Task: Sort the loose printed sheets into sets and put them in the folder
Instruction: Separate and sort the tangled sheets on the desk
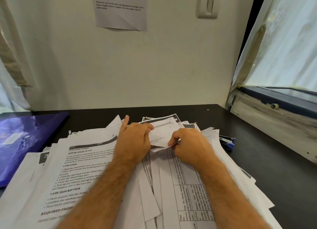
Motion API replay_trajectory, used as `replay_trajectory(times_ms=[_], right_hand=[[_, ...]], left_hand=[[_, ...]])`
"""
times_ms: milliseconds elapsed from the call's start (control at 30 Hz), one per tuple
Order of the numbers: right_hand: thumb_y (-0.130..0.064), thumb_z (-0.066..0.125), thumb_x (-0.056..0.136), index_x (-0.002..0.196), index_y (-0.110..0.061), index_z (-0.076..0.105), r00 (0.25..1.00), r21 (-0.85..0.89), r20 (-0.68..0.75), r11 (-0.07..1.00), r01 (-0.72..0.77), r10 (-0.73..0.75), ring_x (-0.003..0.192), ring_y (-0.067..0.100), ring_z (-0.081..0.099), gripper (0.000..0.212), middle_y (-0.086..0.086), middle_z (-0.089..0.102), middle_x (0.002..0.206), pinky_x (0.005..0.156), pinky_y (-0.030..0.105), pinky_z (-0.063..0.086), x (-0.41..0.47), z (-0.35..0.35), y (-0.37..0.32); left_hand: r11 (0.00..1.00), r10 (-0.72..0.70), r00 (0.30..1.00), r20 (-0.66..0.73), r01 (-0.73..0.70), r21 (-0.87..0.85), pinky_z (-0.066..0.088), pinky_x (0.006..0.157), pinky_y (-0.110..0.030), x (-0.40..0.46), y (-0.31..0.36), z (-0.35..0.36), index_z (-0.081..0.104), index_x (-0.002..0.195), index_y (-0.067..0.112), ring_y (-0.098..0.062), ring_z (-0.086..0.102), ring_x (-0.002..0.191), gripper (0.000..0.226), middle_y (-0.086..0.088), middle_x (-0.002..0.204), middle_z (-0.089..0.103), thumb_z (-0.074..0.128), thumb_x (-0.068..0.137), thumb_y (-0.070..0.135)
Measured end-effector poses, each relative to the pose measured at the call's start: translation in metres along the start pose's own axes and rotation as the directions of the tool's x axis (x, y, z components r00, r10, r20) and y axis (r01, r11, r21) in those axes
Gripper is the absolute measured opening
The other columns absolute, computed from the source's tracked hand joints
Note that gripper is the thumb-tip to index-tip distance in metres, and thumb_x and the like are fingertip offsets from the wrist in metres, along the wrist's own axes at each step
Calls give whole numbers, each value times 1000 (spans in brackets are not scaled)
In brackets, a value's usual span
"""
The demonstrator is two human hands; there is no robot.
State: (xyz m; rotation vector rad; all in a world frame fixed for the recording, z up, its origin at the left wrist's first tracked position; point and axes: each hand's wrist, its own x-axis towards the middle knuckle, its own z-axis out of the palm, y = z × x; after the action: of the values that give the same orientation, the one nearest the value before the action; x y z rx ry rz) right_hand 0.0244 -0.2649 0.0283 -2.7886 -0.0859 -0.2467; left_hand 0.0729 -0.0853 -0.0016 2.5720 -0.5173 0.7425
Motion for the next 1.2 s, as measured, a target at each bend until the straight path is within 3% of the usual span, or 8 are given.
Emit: replay_trajectory(times_ms=[267,400,500,600,700,800,933,1200], right_hand=[[-12,62,91,101,-28,74,999,64,42,998,-28,25,94,11,58,22,-8,67,108,87,24,47,-3,-1,1],[-20,56,98,121,-30,64,991,86,-125,994,64,-53,104,13,61,25,-10,57,125,94,30,53,-3,2,-1],[-15,59,97,148,-36,38,966,127,-240,983,130,-97,96,14,62,59,-11,24,157,83,28,58,0,4,-3],[-16,61,96,153,-40,24,974,109,-198,985,131,-107,98,15,64,72,-14,9,164,81,25,55,0,3,-11],[-20,58,99,142,-35,47,987,107,-108,986,127,-116,114,15,59,47,-11,37,154,92,25,46,-2,7,-19],[-30,55,101,128,-30,63,992,85,64,991,100,-105,108,12,60,28,-8,63,129,95,25,41,-8,9,-26],[-40,63,95,123,-29,66,983,57,171,996,64,-73,101,10,61,30,-8,68,119,97,29,44,-9,9,-31],[-24,61,98,121,-30,68,969,15,157,981,191,-191,104,10,62,26,-8,68,122,101,30,46,-12,16,-85]], left_hand=[[985,-102,991,-87,89,-145,-2,123,-34,0,-14,3,71,107,26,-8,55,102,31,8,103,68,43,95,25],[919,-149,951,-270,32,-393,34,115,-37,-5,-11,-3,69,103,22,-11,55,114,34,6,110,65,38,90,15],[886,-236,891,-387,33,-463,50,97,-32,-6,-7,-20,67,107,22,-9,57,109,35,11,112,63,39,94,5],[853,-367,896,-249,217,-474,52,86,-26,-5,-7,-52,69,109,18,-8,61,93,37,3,116,69,45,95,-6],[822,-469,879,83,469,-322,45,95,-28,-7,-19,-85,68,117,21,-10,57,104,31,0,124,67,56,96,1],[831,-545,778,312,552,75,45,102,-38,-22,-46,-106,59,131,30,-21,56,117,47,-2,139,57,75,87,23],[716,-698,635,332,613,334,40,111,-51,-51,-81,-114,35,149,26,-33,43,137,98,-10,153,43,80,70,61],[705,-709,689,150,700,112,41,108,-54,-80,-103,-108,23,152,22,-34,44,135,117,-10,149,46,84,61,65]])
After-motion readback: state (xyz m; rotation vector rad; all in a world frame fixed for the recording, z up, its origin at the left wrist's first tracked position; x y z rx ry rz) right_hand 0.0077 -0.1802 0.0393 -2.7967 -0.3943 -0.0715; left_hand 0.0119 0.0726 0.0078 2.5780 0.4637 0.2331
